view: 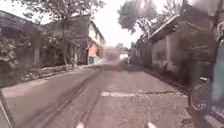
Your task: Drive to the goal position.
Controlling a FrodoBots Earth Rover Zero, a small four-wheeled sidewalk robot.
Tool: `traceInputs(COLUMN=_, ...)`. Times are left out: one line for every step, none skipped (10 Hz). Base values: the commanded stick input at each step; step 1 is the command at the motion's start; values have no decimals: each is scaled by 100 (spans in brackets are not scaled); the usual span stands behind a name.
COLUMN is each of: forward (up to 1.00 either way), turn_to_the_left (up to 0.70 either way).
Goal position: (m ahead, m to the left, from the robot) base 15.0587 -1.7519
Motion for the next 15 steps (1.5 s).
traceInputs(forward=70, turn_to_the_left=1)
traceInputs(forward=70, turn_to_the_left=1)
traceInputs(forward=70, turn_to_the_left=1)
traceInputs(forward=70, turn_to_the_left=1)
traceInputs(forward=70, turn_to_the_left=1)
traceInputs(forward=70, turn_to_the_left=1)
traceInputs(forward=70, turn_to_the_left=1)
traceInputs(forward=70, turn_to_the_left=1)
traceInputs(forward=70, turn_to_the_left=1)
traceInputs(forward=70, turn_to_the_left=1)
traceInputs(forward=70, turn_to_the_left=1)
traceInputs(forward=70, turn_to_the_left=1)
traceInputs(forward=70, turn_to_the_left=1)
traceInputs(forward=70, turn_to_the_left=1)
traceInputs(forward=70, turn_to_the_left=1)
